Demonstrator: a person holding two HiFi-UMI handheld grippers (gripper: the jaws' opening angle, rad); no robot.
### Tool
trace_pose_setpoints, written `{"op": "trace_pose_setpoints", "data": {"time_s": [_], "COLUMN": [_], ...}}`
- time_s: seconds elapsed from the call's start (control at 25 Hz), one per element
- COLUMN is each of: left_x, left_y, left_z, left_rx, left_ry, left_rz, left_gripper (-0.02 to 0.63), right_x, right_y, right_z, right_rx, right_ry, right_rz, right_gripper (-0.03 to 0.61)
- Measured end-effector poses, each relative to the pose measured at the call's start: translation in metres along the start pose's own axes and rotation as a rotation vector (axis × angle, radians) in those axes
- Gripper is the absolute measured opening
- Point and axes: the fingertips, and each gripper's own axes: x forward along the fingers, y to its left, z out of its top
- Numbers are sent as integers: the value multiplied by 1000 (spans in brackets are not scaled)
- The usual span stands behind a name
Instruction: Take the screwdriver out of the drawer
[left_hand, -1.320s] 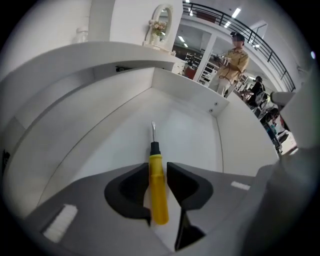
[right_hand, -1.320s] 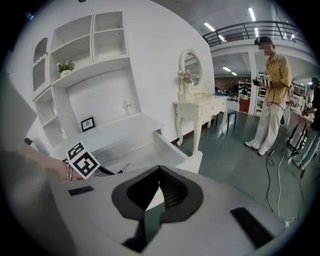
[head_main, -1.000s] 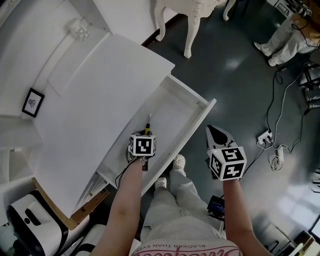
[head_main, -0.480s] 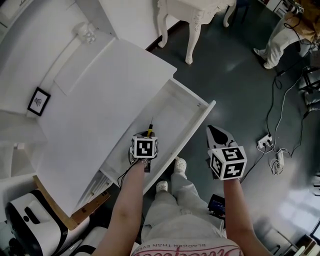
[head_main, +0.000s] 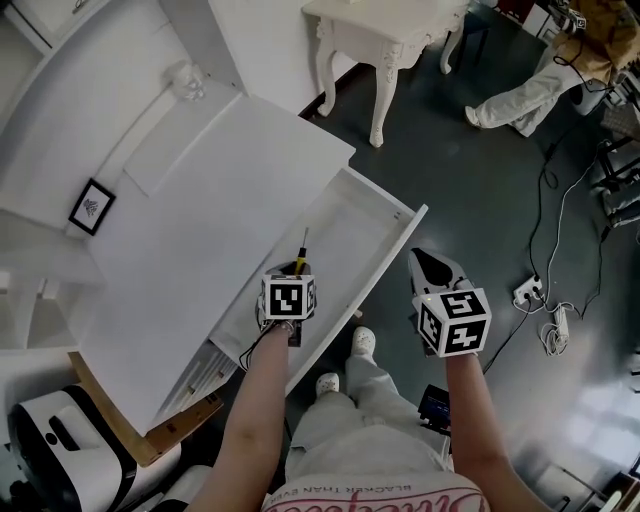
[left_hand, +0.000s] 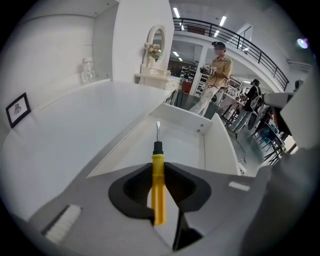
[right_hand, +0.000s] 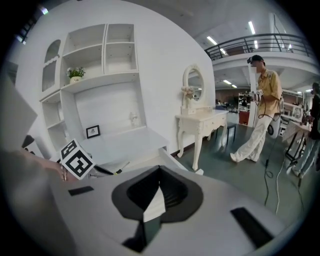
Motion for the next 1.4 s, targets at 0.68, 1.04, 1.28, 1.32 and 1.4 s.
{"op": "trace_pose_setpoints", "data": {"time_s": [0.68, 1.04, 1.28, 1.32, 1.4], "left_x": [-109, -173, -224, -232, -247], "left_y": [19, 34, 40, 42, 45], "left_z": [38, 49, 50, 51, 51], "left_rx": [23, 48, 47, 53, 63], "left_ry": [-253, -394, -506, -527, -565], "left_rz": [16, 25, 8, 6, 6], "left_gripper": [81, 81, 82, 83, 83], "right_x": [-56, -86, -107, -110, -116], "right_y": [68, 111, 143, 148, 159], "right_z": [57, 75, 88, 90, 94], "right_rx": [-75, -113, -134, -139, -151], "right_ry": [-169, -237, -292, -298, -308], "right_rz": [-9, -16, -13, -12, -11], "right_gripper": [6, 6, 8, 8, 6]}}
